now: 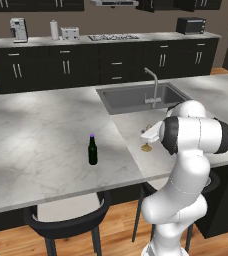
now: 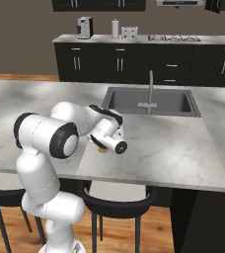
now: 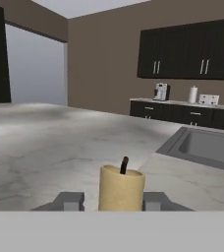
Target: Get the candle and the beer from the cabinet and move them to the dining counter.
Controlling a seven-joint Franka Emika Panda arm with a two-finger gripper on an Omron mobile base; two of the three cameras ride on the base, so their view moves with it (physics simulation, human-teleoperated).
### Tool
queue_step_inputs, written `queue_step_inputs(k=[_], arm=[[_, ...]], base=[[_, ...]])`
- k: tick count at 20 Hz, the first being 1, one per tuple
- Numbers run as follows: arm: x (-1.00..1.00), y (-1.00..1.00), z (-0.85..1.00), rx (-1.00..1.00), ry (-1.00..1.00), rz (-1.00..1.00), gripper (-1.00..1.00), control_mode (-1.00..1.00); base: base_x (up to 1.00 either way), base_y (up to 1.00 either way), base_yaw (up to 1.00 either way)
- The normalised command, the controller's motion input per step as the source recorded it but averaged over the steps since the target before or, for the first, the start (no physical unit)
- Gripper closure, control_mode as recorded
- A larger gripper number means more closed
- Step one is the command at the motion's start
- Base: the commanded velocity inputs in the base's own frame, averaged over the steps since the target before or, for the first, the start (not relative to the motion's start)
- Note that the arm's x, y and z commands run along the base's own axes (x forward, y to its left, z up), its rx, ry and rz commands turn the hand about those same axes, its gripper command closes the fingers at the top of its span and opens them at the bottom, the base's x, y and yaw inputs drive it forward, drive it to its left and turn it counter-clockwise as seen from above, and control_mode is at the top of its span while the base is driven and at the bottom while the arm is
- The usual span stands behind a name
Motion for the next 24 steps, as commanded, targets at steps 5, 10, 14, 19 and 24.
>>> queue_step_inputs(k=[5, 10, 14, 19, 24], arm=[[0.00, 0.00, 0.00, 0.00, 0.00, 0.00, -1.00, -1.00], [0.00, 0.00, 0.12, 0.00, 0.00, 0.00, -1.00, -1.00], [0.00, 0.00, 0.47, 0.00, 0.00, 0.00, -1.00, -1.00], [-0.06, 0.00, 0.55, 0.00, 0.00, -0.01, -1.00, -1.00], [-0.09, 0.00, 0.59, -0.01, 0.00, -0.06, -1.00, -1.00]], base=[[0.00, 0.00, 0.00], [0.00, 0.00, 0.00], [0.00, 0.00, 0.00], [0.00, 0.00, 0.00], [0.00, 0.00, 0.00]])
